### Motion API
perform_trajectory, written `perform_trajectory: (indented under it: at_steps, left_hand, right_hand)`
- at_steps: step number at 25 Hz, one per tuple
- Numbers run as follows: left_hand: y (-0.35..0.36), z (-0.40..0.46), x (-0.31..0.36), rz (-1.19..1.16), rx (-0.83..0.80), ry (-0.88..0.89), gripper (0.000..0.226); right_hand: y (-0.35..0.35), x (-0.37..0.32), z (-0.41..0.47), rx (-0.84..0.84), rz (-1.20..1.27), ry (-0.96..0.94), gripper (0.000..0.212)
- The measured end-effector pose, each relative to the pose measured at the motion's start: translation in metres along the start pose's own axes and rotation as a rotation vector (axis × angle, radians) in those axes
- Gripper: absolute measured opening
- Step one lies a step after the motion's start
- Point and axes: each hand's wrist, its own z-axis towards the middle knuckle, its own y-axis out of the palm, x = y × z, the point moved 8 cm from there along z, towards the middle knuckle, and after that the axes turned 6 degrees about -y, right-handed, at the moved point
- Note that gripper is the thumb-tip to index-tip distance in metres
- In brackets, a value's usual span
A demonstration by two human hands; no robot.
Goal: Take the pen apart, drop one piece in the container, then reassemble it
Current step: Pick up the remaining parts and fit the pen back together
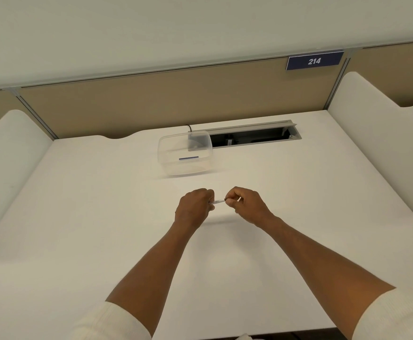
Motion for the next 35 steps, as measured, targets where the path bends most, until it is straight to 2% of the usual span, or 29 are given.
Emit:
perform_trajectory:
  at_steps: [3, 5, 10, 12, 17, 23, 29, 35]
  left_hand:
    - [0.001, -0.002, 0.001, -0.002, -0.003, 0.004, 0.012]
    - [0.001, -0.002, 0.002, -0.006, 0.002, 0.011, 0.012]
    - [0.0, -0.004, 0.005, -0.005, 0.015, 0.028, 0.011]
    - [0.002, -0.006, 0.003, -0.002, 0.015, 0.023, 0.012]
    - [0.004, -0.008, -0.002, 0.013, 0.017, 0.011, 0.012]
    - [0.004, -0.009, 0.002, 0.0, 0.023, 0.006, 0.014]
    - [0.008, -0.01, -0.002, 0.021, 0.009, 0.002, 0.013]
    - [0.008, -0.009, -0.013, 0.027, 0.012, -0.027, 0.014]
  right_hand:
    - [0.001, -0.002, 0.001, -0.002, -0.037, -0.032, 0.012]
    - [0.004, -0.002, 0.001, -0.024, -0.058, -0.022, 0.022]
    - [0.009, 0.007, 0.002, -0.041, -0.035, 0.109, 0.042]
    - [0.01, 0.009, 0.001, -0.055, 0.011, 0.126, 0.039]
    - [0.001, -0.001, -0.005, 0.022, 0.016, -0.011, 0.005]
    - [-0.002, -0.006, -0.002, 0.052, -0.112, -0.052, 0.01]
    - [0.006, 0.003, 0.0, -0.024, -0.225, 0.044, 0.019]
    - [0.008, 0.003, 0.003, -0.033, -0.15, -0.019, 0.006]
